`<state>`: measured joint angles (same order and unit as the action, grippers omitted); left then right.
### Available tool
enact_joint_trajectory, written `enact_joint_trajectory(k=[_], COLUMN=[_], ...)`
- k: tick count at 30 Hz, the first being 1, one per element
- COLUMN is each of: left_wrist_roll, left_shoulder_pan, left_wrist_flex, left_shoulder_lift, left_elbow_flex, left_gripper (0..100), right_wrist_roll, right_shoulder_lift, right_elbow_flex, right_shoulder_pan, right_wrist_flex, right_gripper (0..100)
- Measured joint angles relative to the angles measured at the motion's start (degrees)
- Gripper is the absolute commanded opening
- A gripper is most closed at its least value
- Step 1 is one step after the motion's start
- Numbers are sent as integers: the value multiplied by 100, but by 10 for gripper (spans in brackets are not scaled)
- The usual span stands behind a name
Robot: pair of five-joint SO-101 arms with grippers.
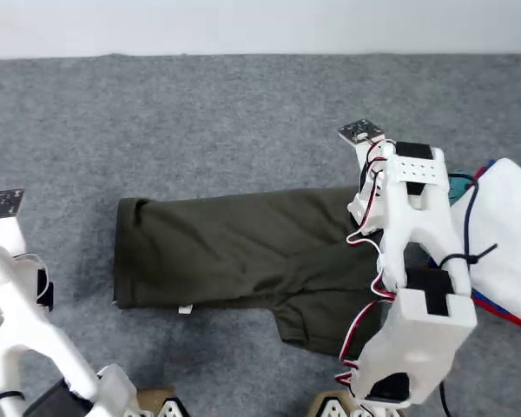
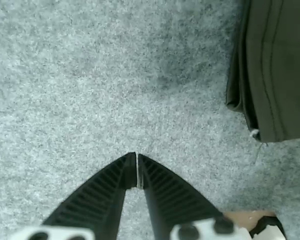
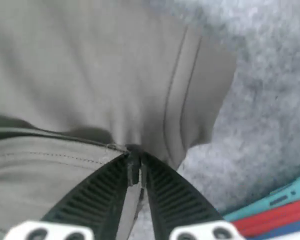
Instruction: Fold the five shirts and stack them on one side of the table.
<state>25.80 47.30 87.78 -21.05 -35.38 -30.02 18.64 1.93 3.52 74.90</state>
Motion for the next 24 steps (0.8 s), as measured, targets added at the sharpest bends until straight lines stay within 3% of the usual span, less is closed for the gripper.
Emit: enact_joint_trajectory(k=[8, 13, 16, 24], left_wrist_roll=[0, 0, 0, -18], left_shoulder_pan=[-510, -958, -1275, -2936], left_wrist_flex=[0, 0, 0, 0], left_shoulder_lift=[0, 0, 0, 0], left_elbow_flex=[0, 0, 0, 396], left_gripper=[15, 15, 19, 20], right_wrist_roll=[0, 0, 44, 264], right_shoulder_lift=[9, -9, -211, -1442], right_elbow_flex=[0, -26, -299, -1046], right_shoulder_pan=[0, 0, 0, 185], right_wrist_flex=[-202, -88, 413, 1705], right_gripper=[18, 193, 224, 201])
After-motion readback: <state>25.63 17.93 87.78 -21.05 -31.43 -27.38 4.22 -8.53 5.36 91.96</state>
